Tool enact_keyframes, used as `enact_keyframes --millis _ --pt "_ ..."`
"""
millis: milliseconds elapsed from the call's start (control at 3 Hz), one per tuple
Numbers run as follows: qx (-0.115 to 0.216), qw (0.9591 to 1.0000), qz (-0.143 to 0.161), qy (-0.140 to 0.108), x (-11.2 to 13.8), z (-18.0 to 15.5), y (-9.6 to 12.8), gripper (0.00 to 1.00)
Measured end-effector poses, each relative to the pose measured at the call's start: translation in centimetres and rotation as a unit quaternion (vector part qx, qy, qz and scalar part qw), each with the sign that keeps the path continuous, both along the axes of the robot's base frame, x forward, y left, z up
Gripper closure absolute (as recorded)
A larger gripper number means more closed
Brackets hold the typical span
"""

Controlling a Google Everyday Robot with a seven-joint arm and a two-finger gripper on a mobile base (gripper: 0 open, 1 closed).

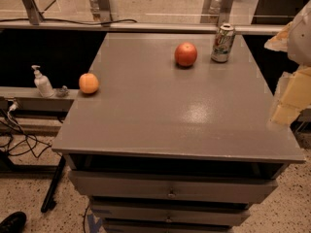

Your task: Move apple near orange

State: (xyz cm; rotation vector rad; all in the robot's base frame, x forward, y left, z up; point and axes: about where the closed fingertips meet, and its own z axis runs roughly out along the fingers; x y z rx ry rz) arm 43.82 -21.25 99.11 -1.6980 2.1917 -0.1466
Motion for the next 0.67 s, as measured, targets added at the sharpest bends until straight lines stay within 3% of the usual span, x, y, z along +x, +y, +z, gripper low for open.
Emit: enact_keyframes --millis 667 --pt "0.008 0.9999 -0.001 -0.012 0.68 -0.14 0.14 0.0"
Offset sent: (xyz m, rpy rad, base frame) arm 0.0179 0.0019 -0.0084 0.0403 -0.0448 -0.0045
